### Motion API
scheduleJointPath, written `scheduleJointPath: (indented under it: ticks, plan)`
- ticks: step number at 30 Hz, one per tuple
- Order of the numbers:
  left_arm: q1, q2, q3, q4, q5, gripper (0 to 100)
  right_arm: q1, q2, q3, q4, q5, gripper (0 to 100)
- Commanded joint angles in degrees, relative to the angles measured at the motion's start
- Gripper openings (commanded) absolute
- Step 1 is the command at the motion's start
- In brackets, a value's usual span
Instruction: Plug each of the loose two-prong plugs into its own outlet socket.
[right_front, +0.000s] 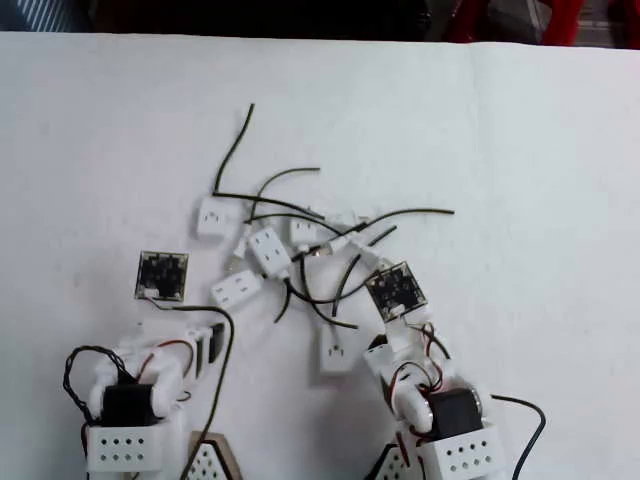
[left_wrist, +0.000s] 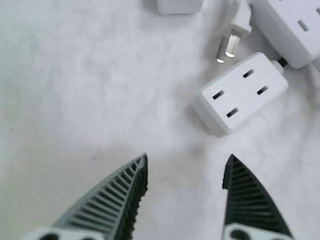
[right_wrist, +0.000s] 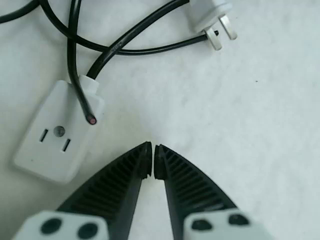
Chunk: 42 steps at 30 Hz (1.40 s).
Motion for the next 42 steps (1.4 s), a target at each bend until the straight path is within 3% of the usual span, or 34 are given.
scheduleJointPath:
  ticks: [1, 14, 17, 20, 23, 26, 28, 34, 42]
  plan:
    - [-0.2, 0.0, -0.1, 0.2, -0.4, 25, 0.2, -0.6, 0.3, 0.4, 0.4, 1.9]
    - [-0.6, 0.0, -0.2, 0.1, -0.5, 25, 0.9, -0.6, 0.3, 0.4, 0.4, 2.0]
    - [-0.7, 0.0, -2.6, -0.6, -0.5, 25, 4.4, -0.7, -2.5, 0.1, 0.4, 2.1]
    - [-2.3, 0.0, -3.6, -0.5, -0.4, 25, 12.5, -0.7, -6.9, -0.7, 0.4, 2.1]
    - [-5.3, 0.0, -3.4, -5.2, -0.4, 25, 19.2, -0.7, -8.9, -9.1, 0.6, 2.1]
    - [-9.3, 0.0, -3.3, -6.7, -0.5, 25, 21.8, -0.5, -9.1, -14.7, 7.7, 2.2]
    - [-12.2, 0.0, -3.3, -6.6, -1.1, 25, 21.5, -0.2, -10.5, -15.4, 13.3, 2.2]
    - [-14.0, 0.0, -2.7, -6.7, -11.5, 25, 17.5, 4.5, -21.8, -14.4, 13.5, 2.2]
    - [-13.9, 0.0, -1.8, -6.8, -10.5, 24, 10.2, 39.8, -43.1, -9.7, 13.4, 8.4]
